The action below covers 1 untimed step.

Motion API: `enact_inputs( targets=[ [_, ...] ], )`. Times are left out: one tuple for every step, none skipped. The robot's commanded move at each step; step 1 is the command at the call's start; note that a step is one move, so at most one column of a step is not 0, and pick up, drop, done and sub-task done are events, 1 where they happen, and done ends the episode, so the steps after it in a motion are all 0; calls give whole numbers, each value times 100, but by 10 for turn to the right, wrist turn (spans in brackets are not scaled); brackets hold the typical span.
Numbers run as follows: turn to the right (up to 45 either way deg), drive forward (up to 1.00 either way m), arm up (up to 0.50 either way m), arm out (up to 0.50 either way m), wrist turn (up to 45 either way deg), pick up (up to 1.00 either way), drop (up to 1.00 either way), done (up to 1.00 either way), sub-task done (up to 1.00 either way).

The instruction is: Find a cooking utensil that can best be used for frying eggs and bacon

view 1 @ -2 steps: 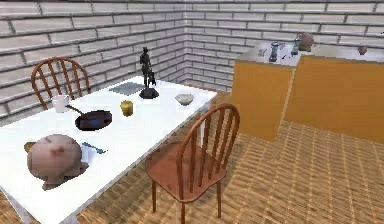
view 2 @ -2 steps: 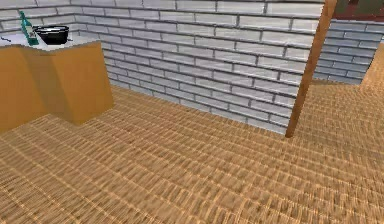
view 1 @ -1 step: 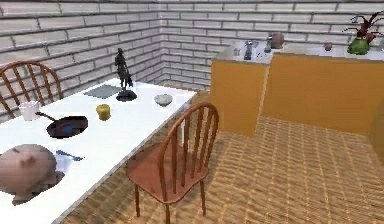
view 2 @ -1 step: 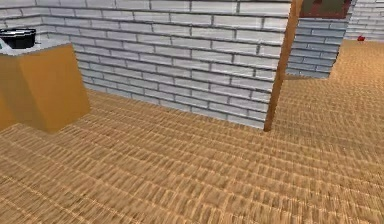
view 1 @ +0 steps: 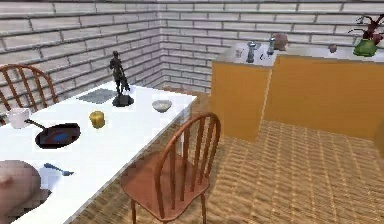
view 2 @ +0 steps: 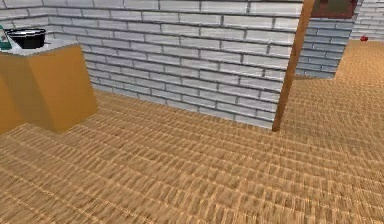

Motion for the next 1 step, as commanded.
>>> enact_inputs(
  targets=[
    [-360, 0, 0, 0, 0, 0, 0, 0, 0]
  ],
)
